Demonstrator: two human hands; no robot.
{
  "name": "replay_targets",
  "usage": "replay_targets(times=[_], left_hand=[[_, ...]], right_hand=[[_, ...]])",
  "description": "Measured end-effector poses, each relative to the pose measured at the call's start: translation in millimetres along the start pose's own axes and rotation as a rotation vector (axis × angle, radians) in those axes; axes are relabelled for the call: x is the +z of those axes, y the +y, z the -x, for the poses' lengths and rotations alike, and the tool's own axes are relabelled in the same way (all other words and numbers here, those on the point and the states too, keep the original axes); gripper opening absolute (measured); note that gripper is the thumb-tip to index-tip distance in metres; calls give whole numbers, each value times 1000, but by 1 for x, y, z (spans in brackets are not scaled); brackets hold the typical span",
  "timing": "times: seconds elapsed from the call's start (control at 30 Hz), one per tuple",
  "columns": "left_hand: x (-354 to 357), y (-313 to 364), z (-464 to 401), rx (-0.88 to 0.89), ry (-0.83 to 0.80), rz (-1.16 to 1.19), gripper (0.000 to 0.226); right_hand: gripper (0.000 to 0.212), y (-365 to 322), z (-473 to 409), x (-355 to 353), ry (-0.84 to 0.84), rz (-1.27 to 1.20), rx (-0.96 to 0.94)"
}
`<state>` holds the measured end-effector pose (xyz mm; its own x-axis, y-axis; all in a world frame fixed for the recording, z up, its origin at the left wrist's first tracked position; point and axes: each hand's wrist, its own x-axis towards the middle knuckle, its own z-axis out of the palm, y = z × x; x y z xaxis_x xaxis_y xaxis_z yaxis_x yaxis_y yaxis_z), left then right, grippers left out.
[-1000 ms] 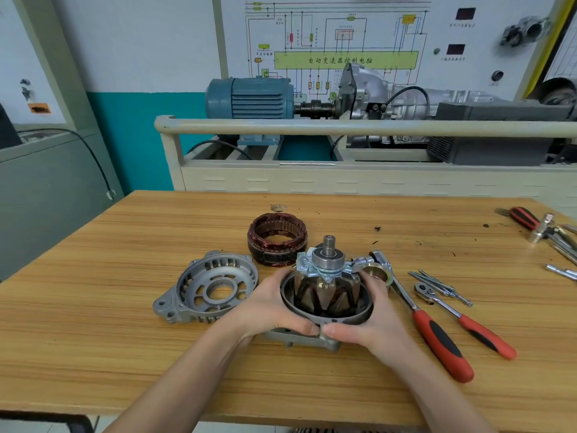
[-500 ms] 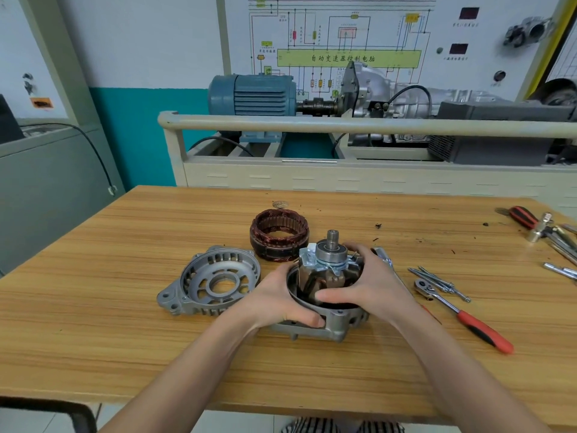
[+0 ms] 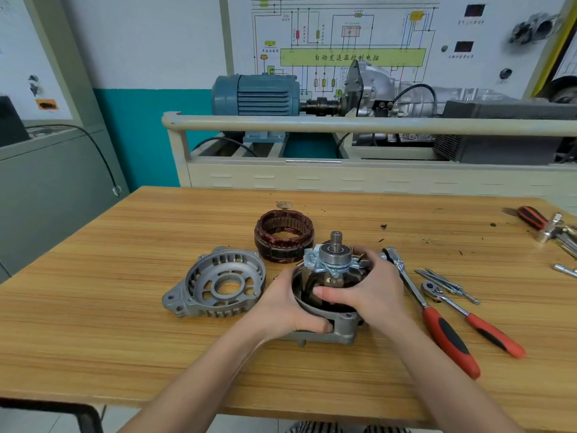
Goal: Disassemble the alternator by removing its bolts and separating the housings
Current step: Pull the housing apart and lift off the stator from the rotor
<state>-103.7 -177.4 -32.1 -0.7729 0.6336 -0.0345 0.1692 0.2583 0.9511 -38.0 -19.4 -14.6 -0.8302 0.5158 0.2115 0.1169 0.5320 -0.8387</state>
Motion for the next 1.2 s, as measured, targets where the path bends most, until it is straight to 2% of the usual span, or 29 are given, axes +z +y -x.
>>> replay_targets(times=[0.23, 0.47, 0.53, 0.63, 0.77, 0.8, 0.9, 1.0, 1.13, 1.2], left_hand=[[-1, 16, -7, -4, -73, -90, 64], [-13, 65, -31, -165, -211, -295, 48], [-19, 79, -38, -202, -243, -280, 56], [-28, 87, -45, -197, -202, -125, 84], [-37, 69, -33, -37, -328, -228, 110], [-37, 60, -29, 8, -324, -257, 115], [-28, 30, -22, 186, -175, -335, 131], [-15, 9, -20, 298, -145, -330, 137], [-5, 5, -20, 382, -44, -284, 129], [-2, 4, -19, 403, -20, -277, 123]], right_hand=[[105, 7, -4, -1, 3, -114, 107], [89, 0, -14, -11, -25, -424, 306], [82, -4, -17, -15, -60, -574, 382], [72, -6, -17, -19, -103, -736, 454], [58, -6, -17, -22, -140, -836, 488], [58, -6, -18, -23, -143, -852, 512], [62, -4, -22, -25, -199, -844, 538], [67, 0, -22, -28, -243, -824, 557], [36, 4, -21, -29, -265, -897, 598], [34, 6, -20, -29, -267, -918, 602]])
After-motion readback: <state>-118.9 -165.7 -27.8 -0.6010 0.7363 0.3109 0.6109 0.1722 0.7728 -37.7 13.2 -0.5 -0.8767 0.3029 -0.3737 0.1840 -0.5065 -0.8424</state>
